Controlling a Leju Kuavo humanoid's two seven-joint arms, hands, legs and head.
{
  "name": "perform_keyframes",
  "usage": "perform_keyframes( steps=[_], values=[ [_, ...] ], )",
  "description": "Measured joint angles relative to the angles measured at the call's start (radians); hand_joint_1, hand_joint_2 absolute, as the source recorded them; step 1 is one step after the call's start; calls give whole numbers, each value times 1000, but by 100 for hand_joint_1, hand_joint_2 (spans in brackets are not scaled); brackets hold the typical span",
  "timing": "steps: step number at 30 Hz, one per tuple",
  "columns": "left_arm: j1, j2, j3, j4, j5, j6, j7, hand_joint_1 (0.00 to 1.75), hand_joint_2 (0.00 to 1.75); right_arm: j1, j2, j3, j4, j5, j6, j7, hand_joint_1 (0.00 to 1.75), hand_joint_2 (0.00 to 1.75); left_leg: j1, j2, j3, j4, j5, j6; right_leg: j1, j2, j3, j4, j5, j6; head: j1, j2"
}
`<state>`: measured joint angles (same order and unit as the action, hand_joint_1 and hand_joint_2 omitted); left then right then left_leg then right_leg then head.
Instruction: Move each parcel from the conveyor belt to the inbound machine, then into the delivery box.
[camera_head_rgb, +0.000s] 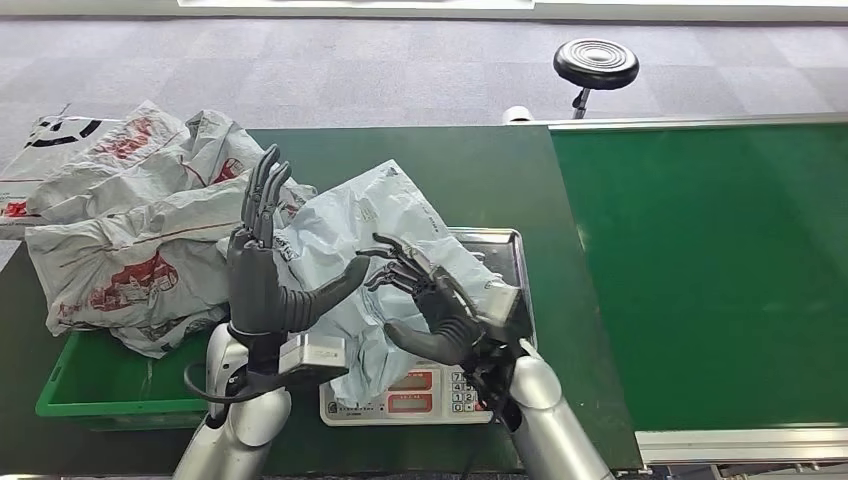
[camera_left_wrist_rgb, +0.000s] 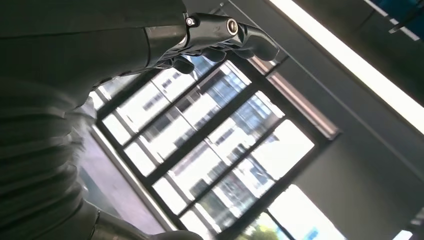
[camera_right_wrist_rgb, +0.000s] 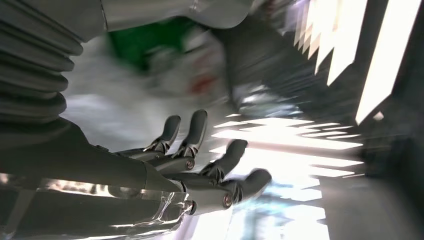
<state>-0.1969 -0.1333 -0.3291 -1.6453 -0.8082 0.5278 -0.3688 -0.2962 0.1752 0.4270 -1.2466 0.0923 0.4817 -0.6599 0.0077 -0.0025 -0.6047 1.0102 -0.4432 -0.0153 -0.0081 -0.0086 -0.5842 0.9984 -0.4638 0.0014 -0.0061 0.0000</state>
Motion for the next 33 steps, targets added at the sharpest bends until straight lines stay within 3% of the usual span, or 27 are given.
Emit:
perform_keyframes(
  steps=[2,4,13,16,19,23,33],
  values=[
    [-18,-1,24,45,-96,31,92,0,175,27,-20,-38,-153,-134,147,-33,0,0,0,2,0,0,-1,0,0,1,0,0,0,0,0,0],
    [-32,-4,50,81,-153,44,145,0,175,52,-29,-70,-266,-174,214,-31,0,0,-1,4,1,0,-2,0,0,3,0,0,0,0,0,0],
    [-67,-16,97,177,-298,42,244,0,175,113,-31,-142,-498,-257,280,-40,0,0,-1,4,2,0,-1,0,0,3,1,0,0,0,0,0],
    [-106,-19,97,240,-400,-15,306,0,175,125,-24,-165,-552,-265,289,-40,0,0,-1,4,2,0,-1,0,0,3,1,0,0,0,0,0],
    [-164,-23,94,349,-499,-167,352,0,175,130,-20,-180,-583,-259,293,-40,0,0,-1,4,2,0,-1,0,-1,3,1,0,0,0,0,0],
    [-216,-35,75,508,-486,-366,298,0,175,129,-10,-190,-590,-248,293,-39,0,0,-1,5,3,0,-1,0,-1,4,1,0,1,1,0,0],
    [-310,-52,-1,745,-406,-521,129,0,175,116,14,-205,-585,-216,294,-39,0,0,-1,2,3,0,-1,0,-1,2,4,0,0,1,0,0]
  ],
)
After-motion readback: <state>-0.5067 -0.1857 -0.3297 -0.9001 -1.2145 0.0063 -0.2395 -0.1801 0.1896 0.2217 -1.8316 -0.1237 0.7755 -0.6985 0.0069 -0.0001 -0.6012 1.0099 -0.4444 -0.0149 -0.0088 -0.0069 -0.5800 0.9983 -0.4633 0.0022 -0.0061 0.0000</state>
